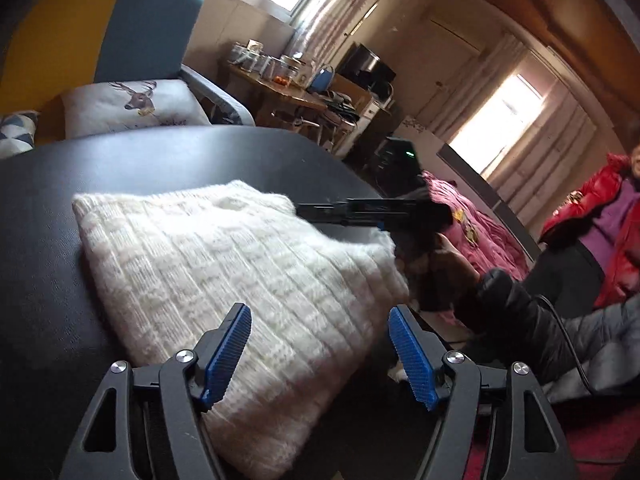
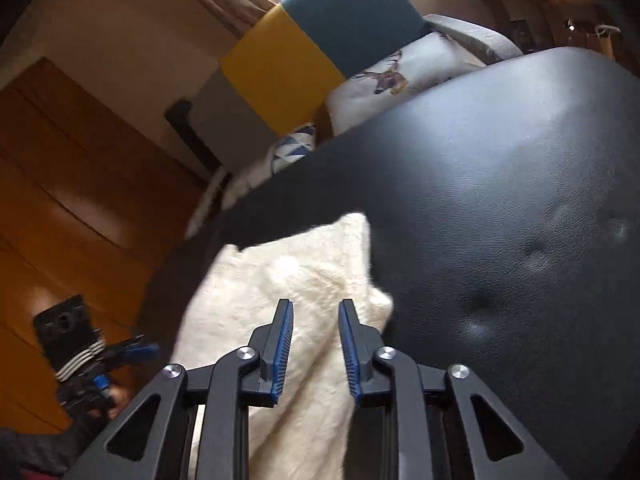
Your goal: Fold clothes
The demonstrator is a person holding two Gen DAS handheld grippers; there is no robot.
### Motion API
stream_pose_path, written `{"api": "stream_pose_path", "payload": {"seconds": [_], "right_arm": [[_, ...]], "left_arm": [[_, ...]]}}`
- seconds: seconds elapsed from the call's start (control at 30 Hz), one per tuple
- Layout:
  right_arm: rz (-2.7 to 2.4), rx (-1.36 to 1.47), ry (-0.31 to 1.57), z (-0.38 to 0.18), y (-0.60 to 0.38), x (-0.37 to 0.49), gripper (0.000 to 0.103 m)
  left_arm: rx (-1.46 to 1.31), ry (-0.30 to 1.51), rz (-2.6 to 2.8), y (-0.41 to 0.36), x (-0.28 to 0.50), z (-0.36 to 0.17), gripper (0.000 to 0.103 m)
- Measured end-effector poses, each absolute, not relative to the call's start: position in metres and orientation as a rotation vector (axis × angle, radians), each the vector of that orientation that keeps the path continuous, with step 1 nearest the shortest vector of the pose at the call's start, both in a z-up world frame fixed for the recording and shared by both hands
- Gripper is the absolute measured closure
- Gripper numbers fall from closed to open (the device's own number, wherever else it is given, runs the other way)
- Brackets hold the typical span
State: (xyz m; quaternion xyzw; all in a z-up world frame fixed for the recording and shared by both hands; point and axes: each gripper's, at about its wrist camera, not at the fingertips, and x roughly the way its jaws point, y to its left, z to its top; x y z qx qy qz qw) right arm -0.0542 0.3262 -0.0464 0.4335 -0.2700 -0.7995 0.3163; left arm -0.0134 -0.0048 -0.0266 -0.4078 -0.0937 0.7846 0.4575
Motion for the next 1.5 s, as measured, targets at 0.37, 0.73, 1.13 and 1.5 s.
{"api": "stream_pose_path", "payload": {"seconds": [0.37,0.73,1.13,1.5], "right_arm": [[-1.705,1.194,-0.5,-0.044,0.277,0.011,0.052],[-1.586,1.231,-0.484,-0.093,0.251,0.012,0.052],[-1.496,1.13,-0.488,-0.1,0.256,0.041,0.052],[-1.491,1.026,-0.627,-0.14,0.268,0.067,0.085]], "left_arm": [[-1.067,-0.115,1.924,0.069,-0.085,-0.023,0.031],[-1.163,0.524,1.793,0.175,-0.131,-0.033,0.029],[-1.278,0.259,1.923,0.167,-0.149,-0.051,0.086],[-1.275,0.003,2.06,0.192,-0.15,-0.093,0.089]]}}
